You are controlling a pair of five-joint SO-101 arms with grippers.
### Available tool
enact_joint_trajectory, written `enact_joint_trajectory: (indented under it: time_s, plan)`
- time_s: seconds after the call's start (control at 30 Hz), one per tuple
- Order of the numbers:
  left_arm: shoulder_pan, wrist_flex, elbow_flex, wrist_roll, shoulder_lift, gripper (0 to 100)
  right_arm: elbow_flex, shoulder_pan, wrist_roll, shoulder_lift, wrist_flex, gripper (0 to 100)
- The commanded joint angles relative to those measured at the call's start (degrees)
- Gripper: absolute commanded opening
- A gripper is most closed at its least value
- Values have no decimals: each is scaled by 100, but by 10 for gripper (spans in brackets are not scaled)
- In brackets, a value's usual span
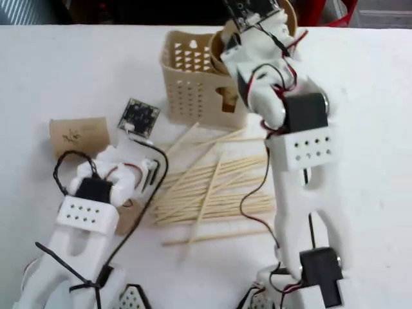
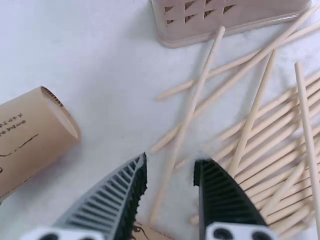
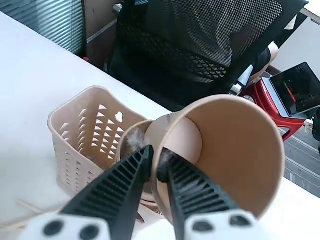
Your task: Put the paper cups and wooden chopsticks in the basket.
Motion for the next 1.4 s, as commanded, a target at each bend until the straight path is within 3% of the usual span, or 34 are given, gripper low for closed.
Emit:
enact_joint_trajectory:
  time_s: [0.0, 0.4, 0.67, 0.93, 1.07, 1.37]
  plan:
    - [66, -149, -18, 35, -145, 165, -237, -22, -35, 22, -163, 17]
    - [66, -149, -18, 35, -145, 165, -229, -145, 149, 31, 31, 24]
    - [66, -149, -18, 35, -145, 165, -229, -444, 158, 31, -84, 202]
    - [66, -149, -18, 35, -145, 165, -185, -435, 158, 40, -541, 216]
    - [66, -176, 35, 35, -145, 165, -9, -163, 158, 110, -338, 216]
    - [66, -396, 158, 35, -145, 165, 1152, 541, 123, 1297, -1508, 216]
